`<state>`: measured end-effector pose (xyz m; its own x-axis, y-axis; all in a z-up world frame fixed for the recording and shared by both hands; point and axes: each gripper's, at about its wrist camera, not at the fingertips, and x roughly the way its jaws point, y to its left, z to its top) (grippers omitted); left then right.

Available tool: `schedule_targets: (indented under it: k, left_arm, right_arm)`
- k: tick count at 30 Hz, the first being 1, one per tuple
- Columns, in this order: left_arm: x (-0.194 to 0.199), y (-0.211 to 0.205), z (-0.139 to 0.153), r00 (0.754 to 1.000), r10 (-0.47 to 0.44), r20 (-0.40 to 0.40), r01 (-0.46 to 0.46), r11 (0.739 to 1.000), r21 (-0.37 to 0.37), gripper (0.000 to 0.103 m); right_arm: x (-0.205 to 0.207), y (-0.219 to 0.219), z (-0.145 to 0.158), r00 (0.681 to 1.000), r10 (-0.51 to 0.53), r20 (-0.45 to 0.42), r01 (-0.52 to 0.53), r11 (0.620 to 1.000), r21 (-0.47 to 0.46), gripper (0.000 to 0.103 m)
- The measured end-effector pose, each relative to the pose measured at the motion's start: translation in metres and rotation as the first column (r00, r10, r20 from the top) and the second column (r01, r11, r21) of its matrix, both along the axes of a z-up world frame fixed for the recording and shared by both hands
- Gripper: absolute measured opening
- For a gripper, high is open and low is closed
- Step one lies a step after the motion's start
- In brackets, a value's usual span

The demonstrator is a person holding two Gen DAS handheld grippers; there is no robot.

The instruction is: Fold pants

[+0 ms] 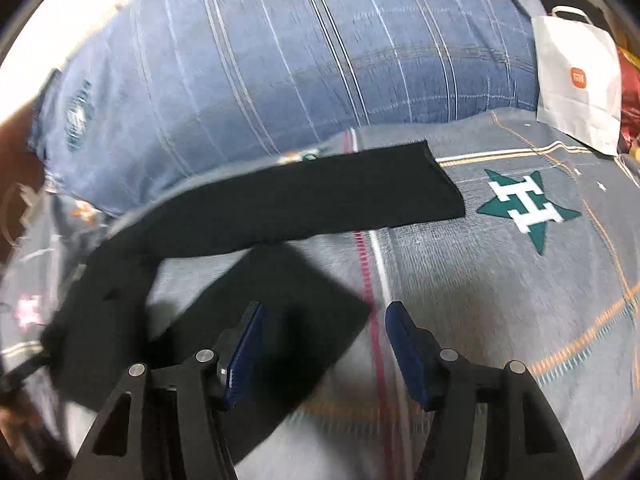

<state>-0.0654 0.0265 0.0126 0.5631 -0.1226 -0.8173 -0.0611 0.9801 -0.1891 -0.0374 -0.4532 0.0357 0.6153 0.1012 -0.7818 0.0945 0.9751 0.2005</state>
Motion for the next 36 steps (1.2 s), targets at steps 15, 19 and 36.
schedule_targets:
  k: [15, 19, 36]
  left_arm:
    - [-0.005, -0.001, -0.004, 1.000, -0.001, -0.008, 0.001, 1.000, -0.016, 0.019]
    - [-0.006, -0.002, -0.003, 1.000, 0.005, -0.017, -0.005, 1.000, -0.008, 0.022]
    - [-0.032, -0.001, 0.062, 0.993, 0.005, 0.115, -0.016, 0.996, 0.091, 0.059]
  right_arm:
    - [-0.093, -0.093, 0.041, 0.960, -0.264, 0.088, 0.272, 0.957, -0.100, 0.009]
    - [-0.088, -0.107, 0.001, 0.947, -0.318, -0.040, 0.308, 0.937, -0.166, 0.009]
    - [-0.042, 0.052, 0.057, 0.988, 0.091, 0.126, -0.093, 0.996, 0.006, 0.043]
